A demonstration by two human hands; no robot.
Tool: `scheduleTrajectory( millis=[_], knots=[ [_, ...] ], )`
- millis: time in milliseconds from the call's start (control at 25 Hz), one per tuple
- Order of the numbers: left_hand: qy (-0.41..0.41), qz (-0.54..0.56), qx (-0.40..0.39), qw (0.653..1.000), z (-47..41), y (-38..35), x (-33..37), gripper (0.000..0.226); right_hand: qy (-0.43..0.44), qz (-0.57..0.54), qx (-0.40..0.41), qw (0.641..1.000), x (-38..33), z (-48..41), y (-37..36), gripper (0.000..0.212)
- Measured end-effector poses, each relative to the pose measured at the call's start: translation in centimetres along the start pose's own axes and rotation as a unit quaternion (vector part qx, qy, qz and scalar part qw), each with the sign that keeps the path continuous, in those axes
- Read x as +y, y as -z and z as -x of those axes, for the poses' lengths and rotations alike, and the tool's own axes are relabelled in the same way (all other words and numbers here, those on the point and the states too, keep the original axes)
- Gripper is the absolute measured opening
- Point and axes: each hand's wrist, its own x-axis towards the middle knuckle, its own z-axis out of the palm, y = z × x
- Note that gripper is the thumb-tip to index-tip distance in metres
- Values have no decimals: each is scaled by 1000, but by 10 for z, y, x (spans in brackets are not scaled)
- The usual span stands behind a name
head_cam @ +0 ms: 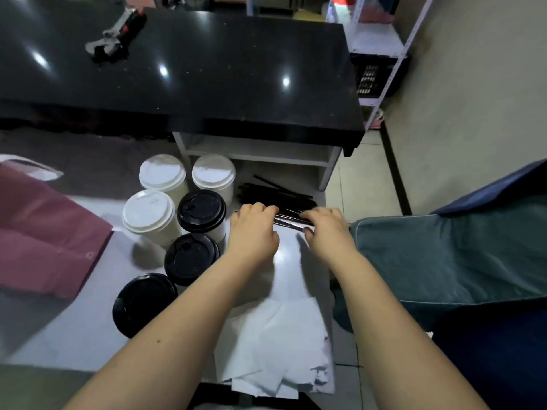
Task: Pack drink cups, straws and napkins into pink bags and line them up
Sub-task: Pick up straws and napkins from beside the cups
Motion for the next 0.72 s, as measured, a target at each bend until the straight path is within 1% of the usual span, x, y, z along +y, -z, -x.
scheduleTrajectory(
  millis=[80, 160, 320, 480, 720],
  knots=[
    [23, 1, 2, 1000, -8, -8, 2, 50, 21, 15, 18, 999, 5, -29, -9, 38],
    [35, 11, 11, 999, -8, -14, 3, 51, 21, 38, 34, 998, 5, -54, -19, 33],
    [31, -8, 23, 999, 2, -25, 6, 49, 29, 84, -1, 996, 5, -80, -38, 27],
    [50, -15, 12, 999, 4, -29, 4, 46, 42, 44, 29, 998, 9, -84, -49, 19],
    [60, -9, 18, 998, 6, -21, 3, 47, 28, -7, 67, 997, 8, -87, -37, 19]
  ],
)
